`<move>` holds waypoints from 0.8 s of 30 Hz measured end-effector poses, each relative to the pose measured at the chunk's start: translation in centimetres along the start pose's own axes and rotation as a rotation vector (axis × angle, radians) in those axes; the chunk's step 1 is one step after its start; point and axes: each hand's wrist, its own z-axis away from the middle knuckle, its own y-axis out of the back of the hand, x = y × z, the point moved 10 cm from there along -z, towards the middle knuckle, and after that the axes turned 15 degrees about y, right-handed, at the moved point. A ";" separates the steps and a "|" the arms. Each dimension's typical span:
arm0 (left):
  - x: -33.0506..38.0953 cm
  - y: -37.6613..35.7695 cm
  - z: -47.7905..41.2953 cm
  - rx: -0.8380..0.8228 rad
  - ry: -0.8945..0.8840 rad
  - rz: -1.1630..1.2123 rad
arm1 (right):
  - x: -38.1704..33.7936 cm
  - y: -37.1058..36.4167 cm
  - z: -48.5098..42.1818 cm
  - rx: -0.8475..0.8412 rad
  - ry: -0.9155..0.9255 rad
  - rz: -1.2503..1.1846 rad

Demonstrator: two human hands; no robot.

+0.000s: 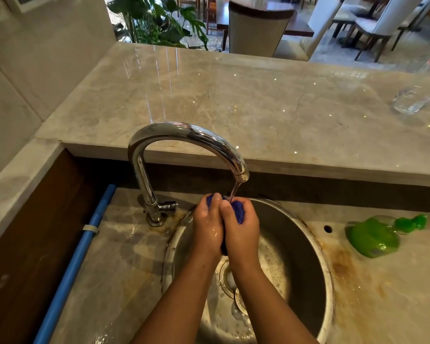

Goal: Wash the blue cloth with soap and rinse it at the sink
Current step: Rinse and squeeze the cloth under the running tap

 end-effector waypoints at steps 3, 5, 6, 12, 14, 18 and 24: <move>-0.5 0.1 -0.6 0.028 0.031 -0.019 | 0.4 0.1 -0.3 0.035 -0.003 0.078; -1.6 0.4 -1.0 0.062 0.085 -0.035 | 0.6 0.1 -0.8 0.027 0.003 0.131; -2.1 0.6 -1.2 0.082 0.119 -0.035 | 0.7 0.1 -1.1 0.017 0.011 0.158; -3.0 1.5 -2.0 0.192 0.223 -0.025 | 1.9 -0.4 -2.1 0.000 -0.053 0.209; -2.9 1.6 -2.0 0.216 0.240 -0.014 | 2.5 -0.6 -2.4 -0.011 -0.103 0.213; -2.9 1.6 -1.9 0.220 0.259 0.015 | 3.8 -0.9 -2.5 -0.035 -0.212 0.199; -2.7 1.8 -1.1 0.236 0.249 -0.008 | 4.4 -1.1 -2.3 -0.078 -0.293 0.222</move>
